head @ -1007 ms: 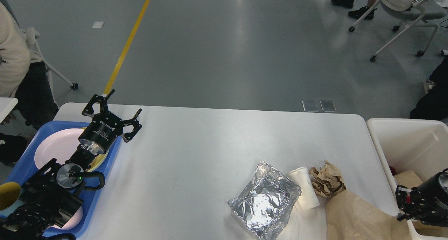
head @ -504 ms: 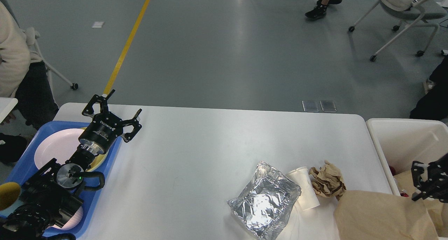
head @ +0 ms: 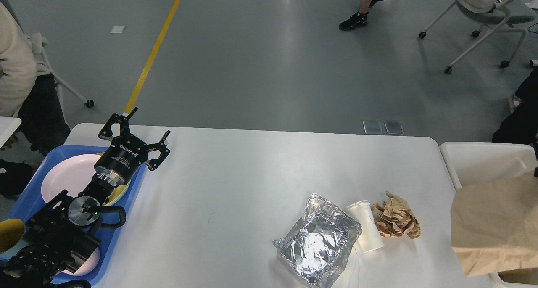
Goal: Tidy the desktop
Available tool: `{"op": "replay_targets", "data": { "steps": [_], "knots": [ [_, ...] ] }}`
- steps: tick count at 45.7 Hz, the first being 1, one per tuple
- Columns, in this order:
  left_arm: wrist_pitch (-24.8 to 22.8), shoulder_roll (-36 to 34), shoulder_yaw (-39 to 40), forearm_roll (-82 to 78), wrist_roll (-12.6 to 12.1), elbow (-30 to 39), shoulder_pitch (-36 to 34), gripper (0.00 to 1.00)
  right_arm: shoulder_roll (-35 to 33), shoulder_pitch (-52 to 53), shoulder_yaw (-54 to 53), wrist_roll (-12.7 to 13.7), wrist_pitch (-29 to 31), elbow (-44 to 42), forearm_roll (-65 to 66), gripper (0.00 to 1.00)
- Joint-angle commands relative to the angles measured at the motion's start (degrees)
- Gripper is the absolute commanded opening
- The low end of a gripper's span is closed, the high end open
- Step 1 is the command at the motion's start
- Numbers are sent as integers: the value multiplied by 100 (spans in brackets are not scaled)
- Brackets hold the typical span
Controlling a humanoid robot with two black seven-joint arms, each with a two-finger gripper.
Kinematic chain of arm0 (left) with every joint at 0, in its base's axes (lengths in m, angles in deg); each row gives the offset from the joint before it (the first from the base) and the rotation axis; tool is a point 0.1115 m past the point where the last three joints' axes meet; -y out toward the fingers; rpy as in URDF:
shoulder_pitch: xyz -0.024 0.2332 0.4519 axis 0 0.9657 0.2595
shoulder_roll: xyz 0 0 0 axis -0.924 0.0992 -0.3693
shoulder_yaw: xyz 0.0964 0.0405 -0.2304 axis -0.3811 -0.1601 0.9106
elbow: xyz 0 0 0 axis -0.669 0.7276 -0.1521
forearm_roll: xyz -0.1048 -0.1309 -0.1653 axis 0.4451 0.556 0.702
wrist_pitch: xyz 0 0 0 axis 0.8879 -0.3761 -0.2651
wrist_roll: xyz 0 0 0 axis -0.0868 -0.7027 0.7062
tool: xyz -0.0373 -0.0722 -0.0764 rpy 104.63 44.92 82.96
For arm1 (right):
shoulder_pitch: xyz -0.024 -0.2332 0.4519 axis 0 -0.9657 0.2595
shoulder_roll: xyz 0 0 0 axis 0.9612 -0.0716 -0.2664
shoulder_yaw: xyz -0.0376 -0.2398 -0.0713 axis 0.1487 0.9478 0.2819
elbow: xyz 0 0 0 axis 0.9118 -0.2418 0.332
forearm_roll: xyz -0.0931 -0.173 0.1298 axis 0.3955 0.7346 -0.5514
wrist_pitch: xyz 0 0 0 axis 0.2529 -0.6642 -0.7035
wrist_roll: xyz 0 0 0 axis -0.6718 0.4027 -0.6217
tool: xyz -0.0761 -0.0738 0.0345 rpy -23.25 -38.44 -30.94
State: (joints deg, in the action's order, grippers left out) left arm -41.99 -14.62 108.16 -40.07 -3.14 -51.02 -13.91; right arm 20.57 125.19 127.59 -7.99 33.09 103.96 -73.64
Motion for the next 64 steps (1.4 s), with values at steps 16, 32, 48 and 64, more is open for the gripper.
{"op": "replay_targets", "data": {
  "steps": [16, 32, 48, 64],
  "knots": [
    [0, 0, 0, 0, 0, 0, 0, 97, 455, 736, -26, 18, 1, -1609, 334, 0],
    [0, 0, 0, 0, 0, 0, 0, 97, 429, 737, -35, 18, 1, -1934, 343, 0],
    [0, 0, 0, 0, 0, 0, 0, 97, -195, -177, -62, 18, -848, -1943, 325, 0],
    [0, 0, 0, 0, 0, 0, 0, 97, -696, -1609, -351, 9, -3484, -1943, 255, 0]
  ]
}}
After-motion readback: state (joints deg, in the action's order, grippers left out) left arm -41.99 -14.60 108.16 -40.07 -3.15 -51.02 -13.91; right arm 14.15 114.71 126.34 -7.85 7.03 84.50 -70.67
